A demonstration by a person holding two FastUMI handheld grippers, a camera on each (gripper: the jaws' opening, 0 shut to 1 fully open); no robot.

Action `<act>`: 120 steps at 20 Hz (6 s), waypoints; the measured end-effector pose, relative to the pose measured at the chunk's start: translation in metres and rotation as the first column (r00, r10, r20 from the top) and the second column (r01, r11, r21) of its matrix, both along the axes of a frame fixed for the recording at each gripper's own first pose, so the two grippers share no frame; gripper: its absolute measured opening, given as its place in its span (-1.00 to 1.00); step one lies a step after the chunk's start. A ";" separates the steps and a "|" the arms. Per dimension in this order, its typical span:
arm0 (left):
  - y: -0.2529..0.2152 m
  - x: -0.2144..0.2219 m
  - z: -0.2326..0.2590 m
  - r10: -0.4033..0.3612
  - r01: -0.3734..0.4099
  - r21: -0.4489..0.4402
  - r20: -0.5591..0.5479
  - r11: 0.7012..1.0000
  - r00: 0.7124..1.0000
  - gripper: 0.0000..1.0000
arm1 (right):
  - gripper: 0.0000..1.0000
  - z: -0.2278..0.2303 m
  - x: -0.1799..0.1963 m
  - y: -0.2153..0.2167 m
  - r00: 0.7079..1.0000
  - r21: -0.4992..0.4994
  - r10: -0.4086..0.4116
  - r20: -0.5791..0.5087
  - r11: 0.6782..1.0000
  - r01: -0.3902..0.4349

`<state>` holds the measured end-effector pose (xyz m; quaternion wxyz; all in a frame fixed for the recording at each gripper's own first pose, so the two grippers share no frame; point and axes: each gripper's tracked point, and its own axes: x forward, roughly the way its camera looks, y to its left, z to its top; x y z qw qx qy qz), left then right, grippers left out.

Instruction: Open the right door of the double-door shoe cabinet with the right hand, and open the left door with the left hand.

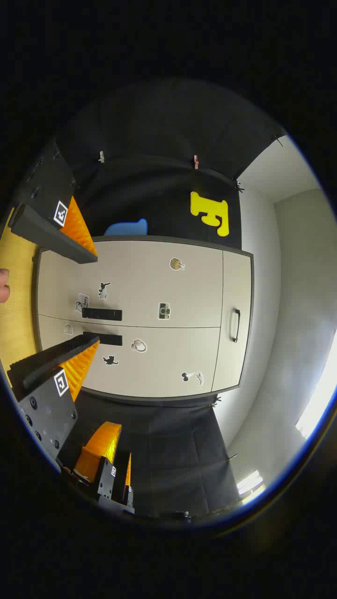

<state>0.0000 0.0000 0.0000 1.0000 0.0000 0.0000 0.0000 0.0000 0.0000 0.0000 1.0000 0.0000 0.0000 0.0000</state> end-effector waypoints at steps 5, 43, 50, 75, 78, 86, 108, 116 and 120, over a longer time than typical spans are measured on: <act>0.003 0.002 -0.003 0.007 -0.007 0.009 -0.005 1.000 1.000 0.89 | 0.94 -0.004 0.001 0.003 1.000 -0.001 0.000 -0.005 1.000 0.000; 0.028 -0.013 -0.023 0.040 -0.038 0.064 -0.043 0.997 0.998 0.89 | 0.94 -0.073 0.163 0.081 0.991 0.068 0.119 -0.055 0.991 -0.115; 0.048 -0.010 -0.036 0.052 -0.052 0.013 -0.063 0.999 0.997 0.89 | 0.95 -0.115 0.224 0.094 0.991 0.024 0.098 -0.095 0.995 -0.096; 0.077 -0.033 -0.047 0.129 -0.130 -0.015 -0.079 0.991 0.988 0.89 | -0.76 -0.152 0.247 0.099 0.985 0.047 0.036 -0.168 0.998 -0.028; 0.076 -0.037 -0.045 0.138 -0.139 -0.010 -0.079 0.990 0.987 0.89 | -0.75 -0.147 0.229 0.096 0.986 0.079 0.065 -0.151 0.995 -0.054; 0.064 -0.046 -0.042 0.145 -0.146 -0.008 -0.078 0.989 0.986 0.89 | -0.76 -0.135 0.166 0.066 0.981 0.095 0.145 -0.131 0.987 -0.133; 0.018 -0.028 -0.047 0.068 -0.068 -0.005 -0.090 0.998 0.994 0.89 | -0.77 -0.123 0.094 -0.031 0.979 0.080 0.141 -0.146 0.988 -0.130; -0.002 -0.017 -0.046 0.025 -0.026 -0.011 -0.085 1.000 0.996 0.89 | -0.80 -0.118 0.084 -0.098 0.989 -0.003 0.020 -0.144 1.000 -0.020; -0.018 -0.009 -0.049 -0.002 0.001 -0.011 -0.094 1.000 0.996 0.89 | -0.87 -0.112 0.079 -0.139 0.990 -0.044 -0.053 -0.131 0.998 0.048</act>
